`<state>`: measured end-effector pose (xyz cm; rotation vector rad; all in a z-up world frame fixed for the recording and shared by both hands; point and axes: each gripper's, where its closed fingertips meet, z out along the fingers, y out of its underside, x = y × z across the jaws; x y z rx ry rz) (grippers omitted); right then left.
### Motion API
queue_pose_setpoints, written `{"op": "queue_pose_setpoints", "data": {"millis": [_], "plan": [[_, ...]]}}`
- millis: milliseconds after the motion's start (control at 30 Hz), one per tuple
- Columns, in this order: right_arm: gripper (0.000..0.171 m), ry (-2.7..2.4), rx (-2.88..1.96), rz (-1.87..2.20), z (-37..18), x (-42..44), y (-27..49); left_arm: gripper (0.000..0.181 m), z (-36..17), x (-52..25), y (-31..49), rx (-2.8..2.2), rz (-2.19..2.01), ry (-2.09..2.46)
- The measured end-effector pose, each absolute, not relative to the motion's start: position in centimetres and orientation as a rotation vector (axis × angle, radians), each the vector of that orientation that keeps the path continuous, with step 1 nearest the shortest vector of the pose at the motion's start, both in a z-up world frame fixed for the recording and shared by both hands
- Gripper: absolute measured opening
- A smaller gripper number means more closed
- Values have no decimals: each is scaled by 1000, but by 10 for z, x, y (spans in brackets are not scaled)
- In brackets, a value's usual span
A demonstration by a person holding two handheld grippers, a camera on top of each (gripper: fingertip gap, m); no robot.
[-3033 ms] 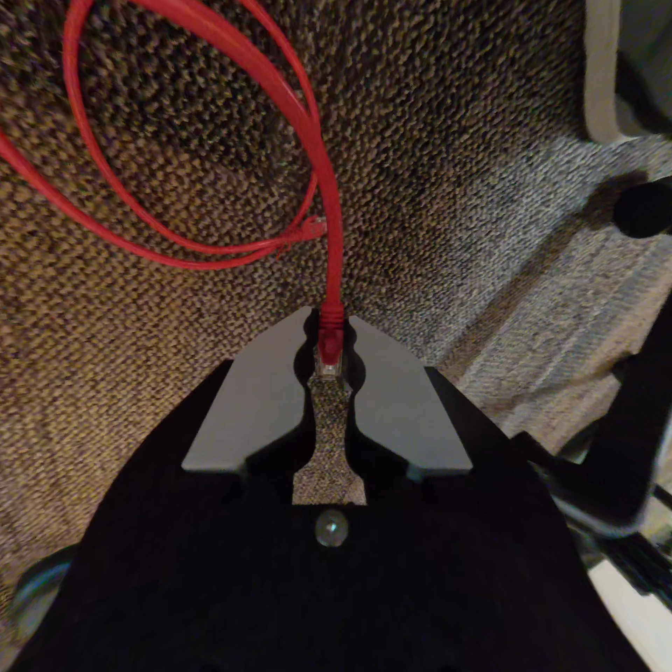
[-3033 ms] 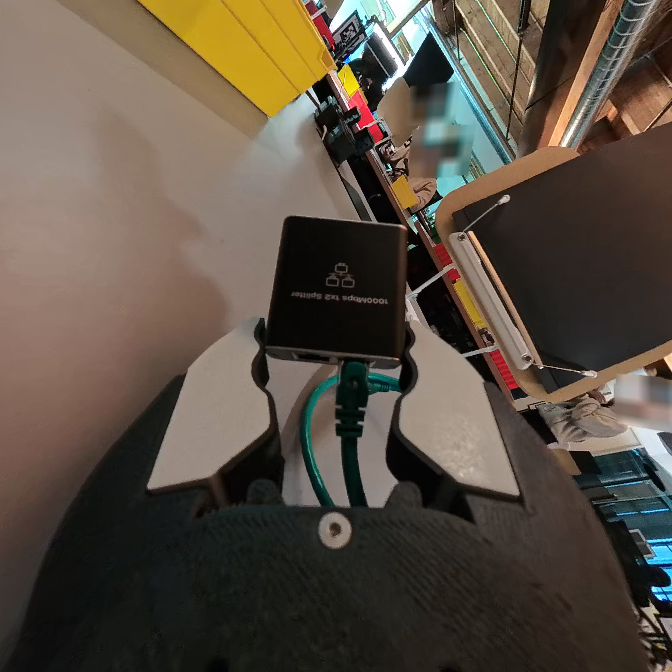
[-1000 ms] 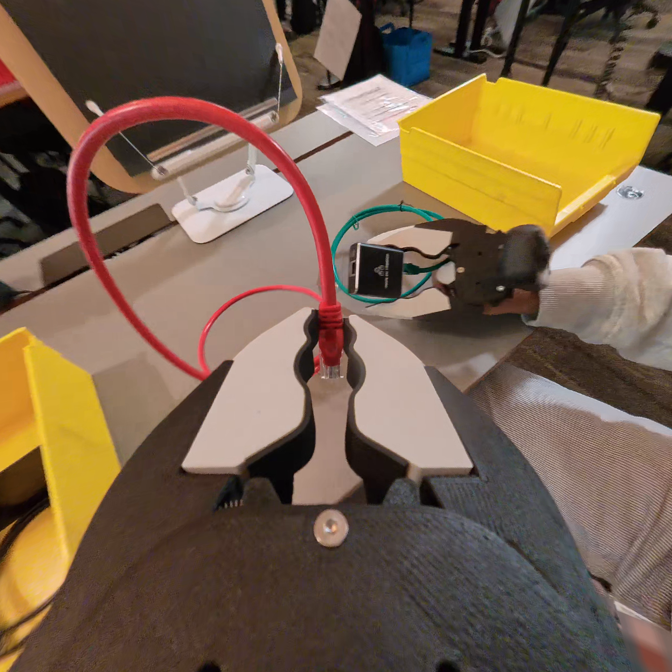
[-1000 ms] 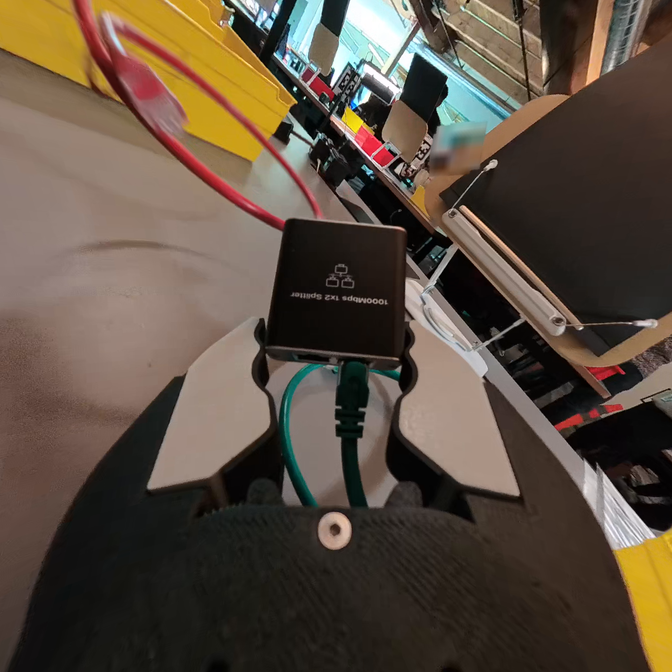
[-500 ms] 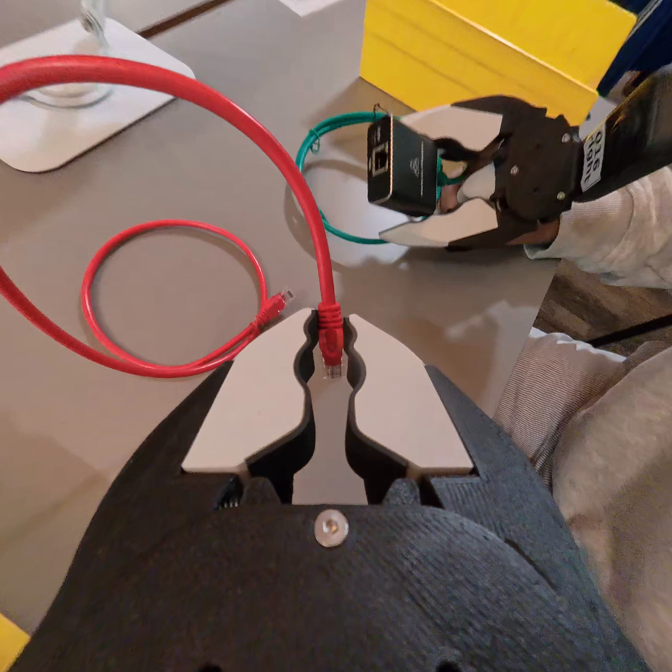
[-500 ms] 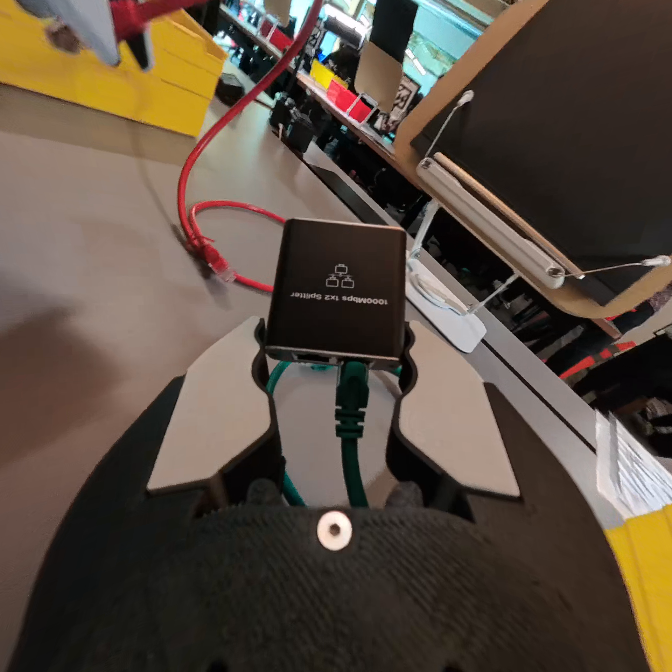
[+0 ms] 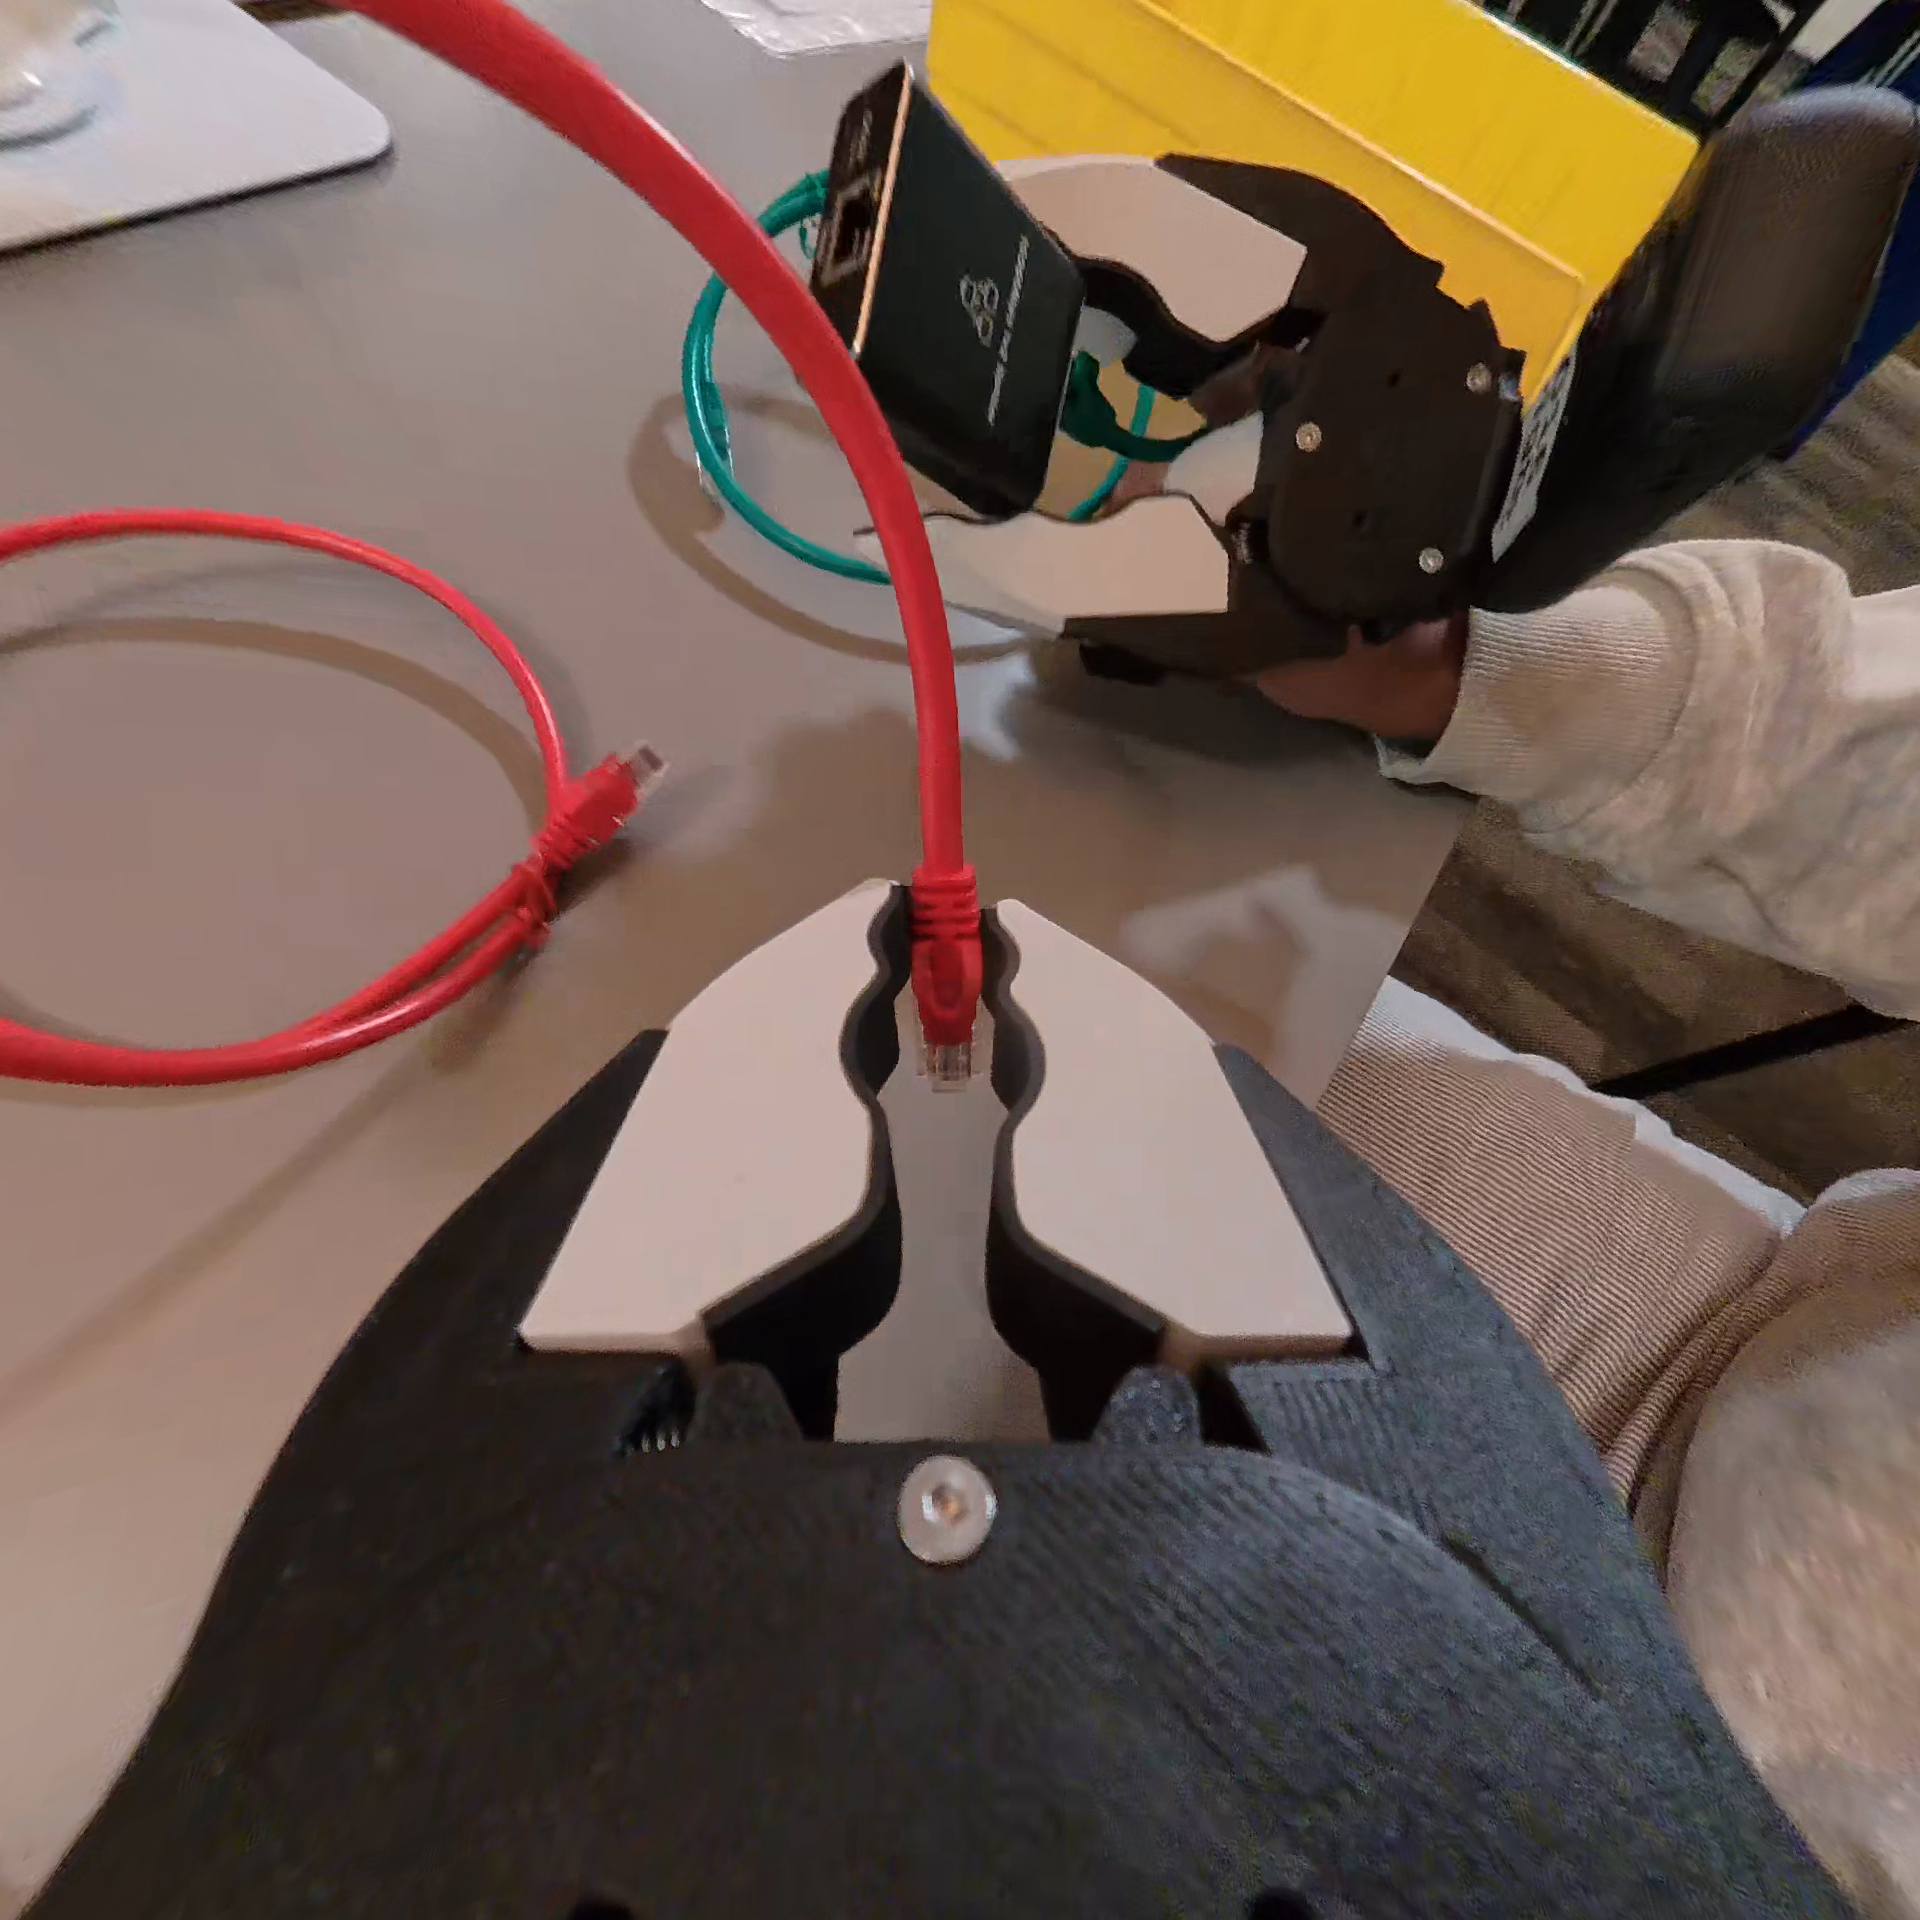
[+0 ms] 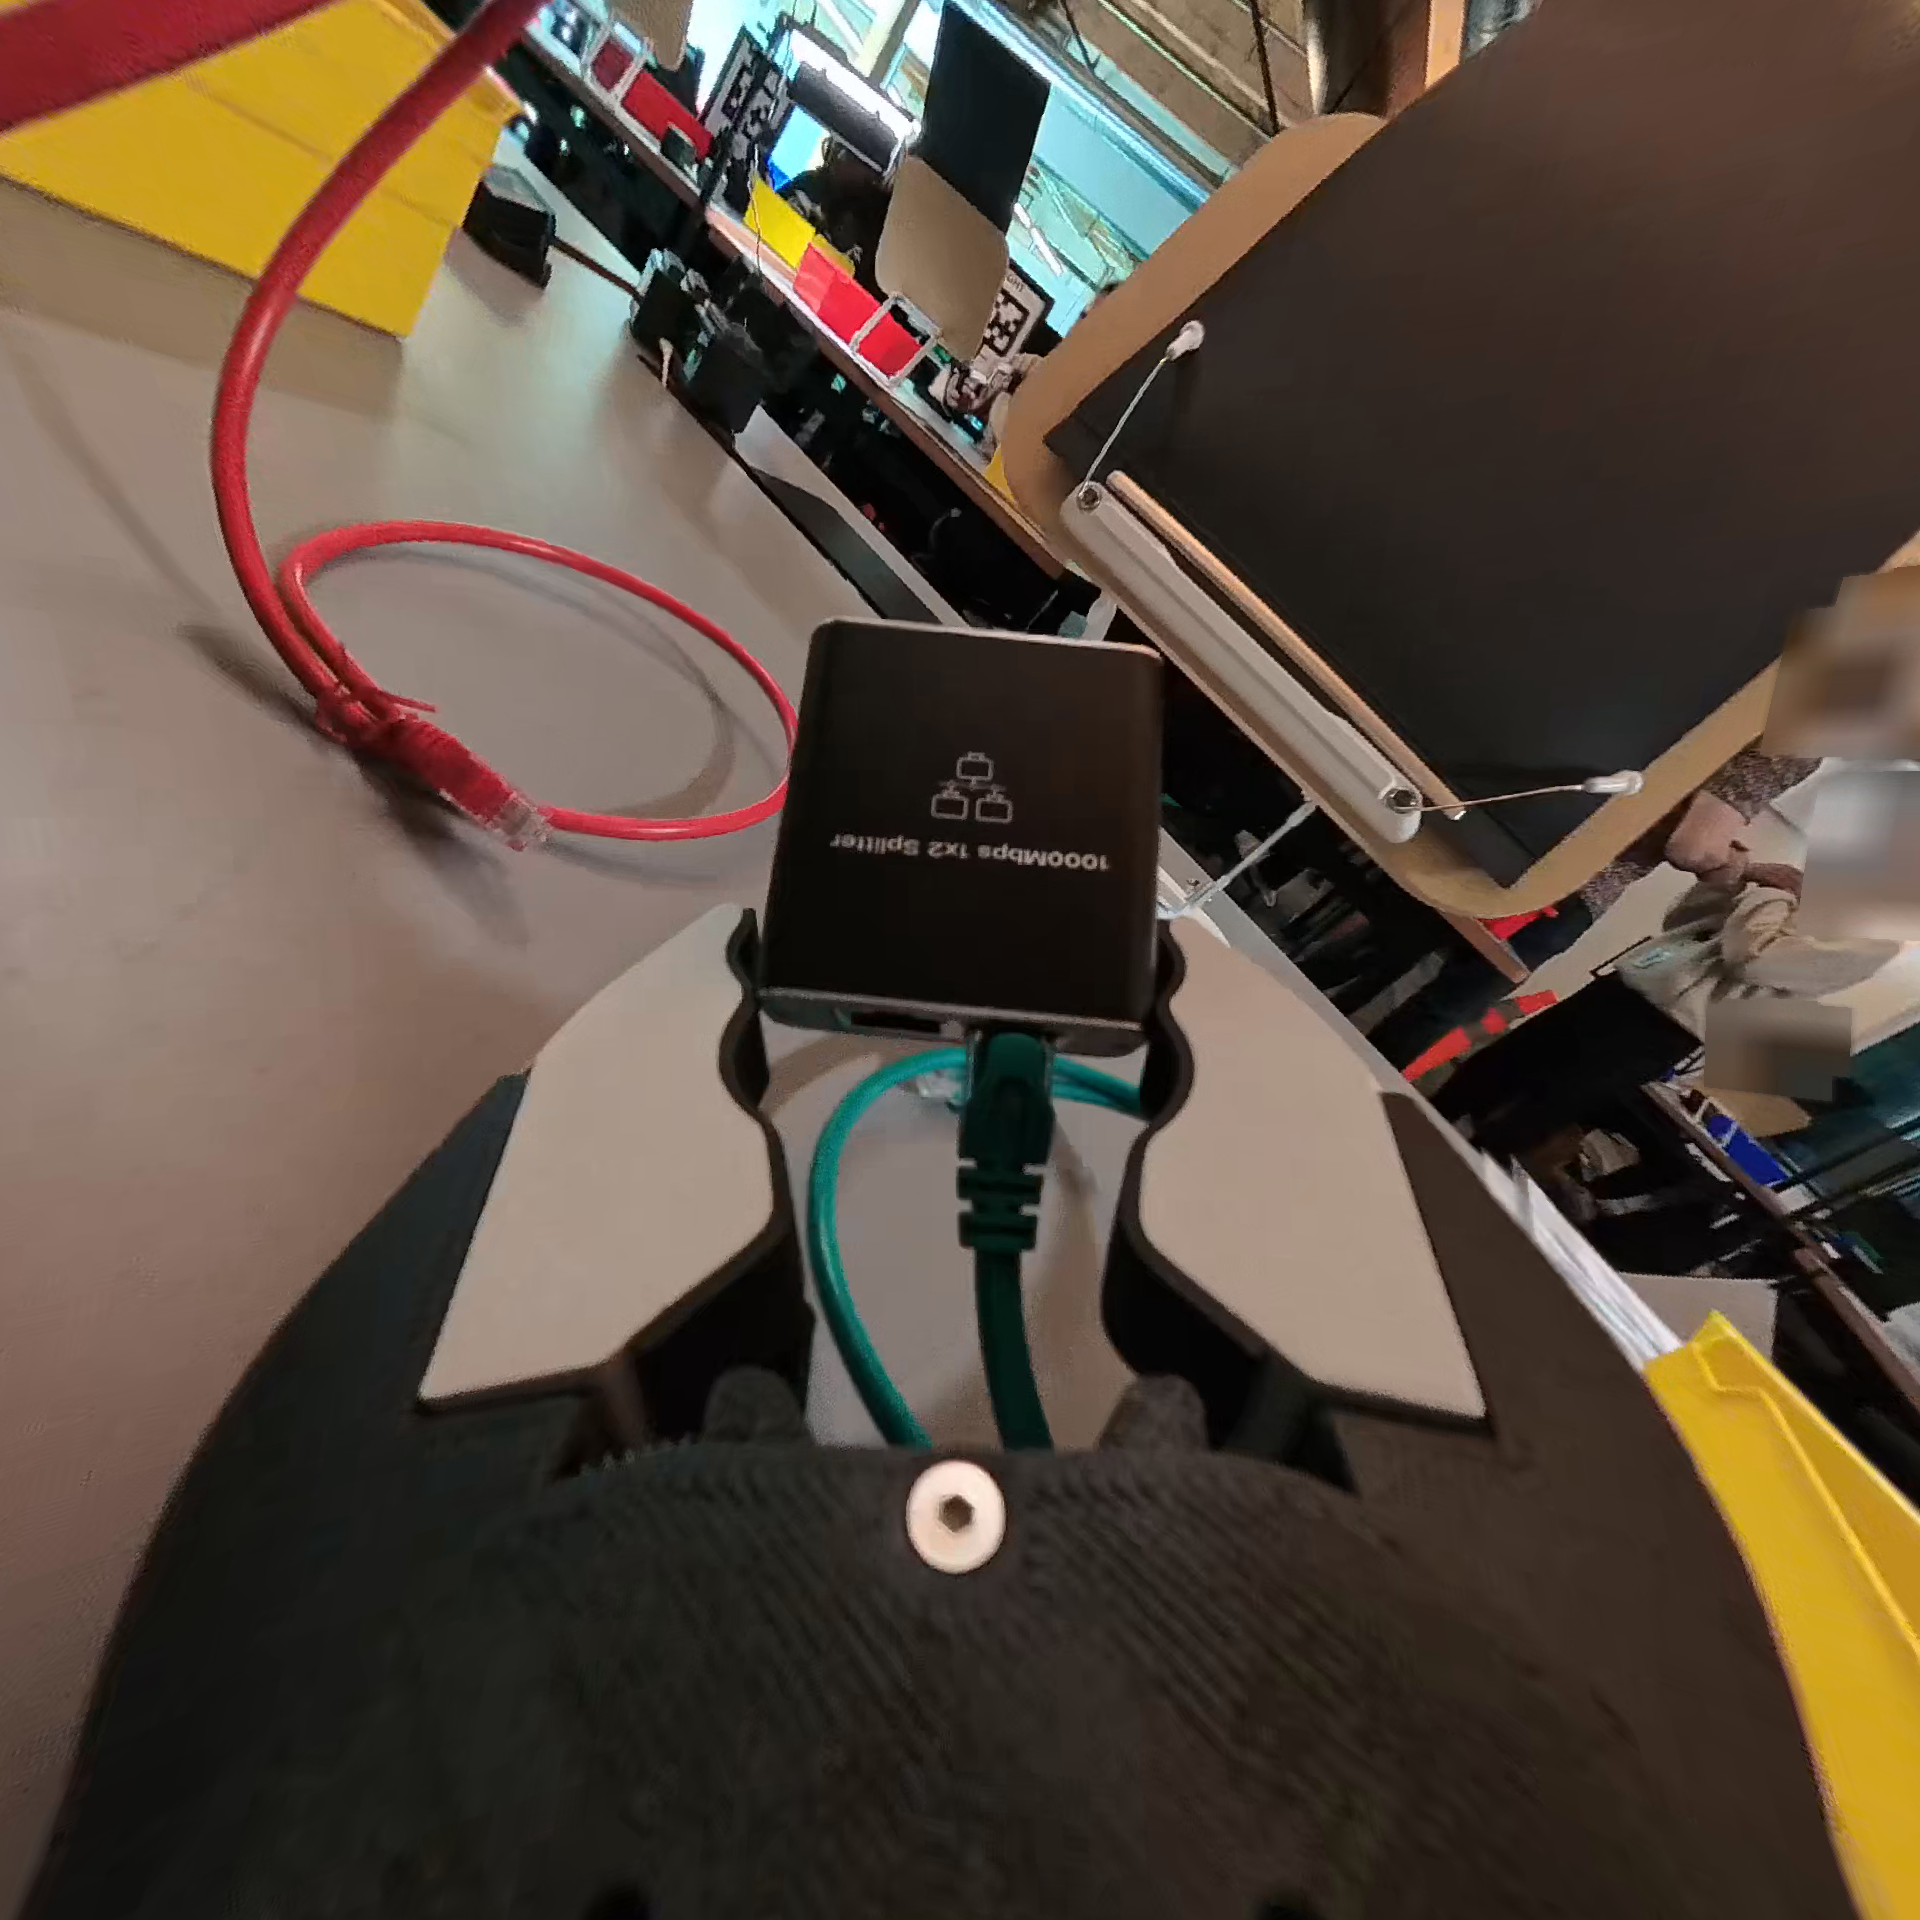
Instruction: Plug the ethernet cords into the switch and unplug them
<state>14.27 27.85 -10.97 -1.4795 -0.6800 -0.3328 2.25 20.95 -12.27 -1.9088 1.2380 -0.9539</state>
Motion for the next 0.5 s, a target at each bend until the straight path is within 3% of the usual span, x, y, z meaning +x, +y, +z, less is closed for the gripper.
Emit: {"op": "queue_pose_setpoints", "data": {"millis": [500], "plan": [[72, -666, -1469, -242, -105, 141, 278, 13, -133, 13, 247, -1914, -1153, 1040]]}}
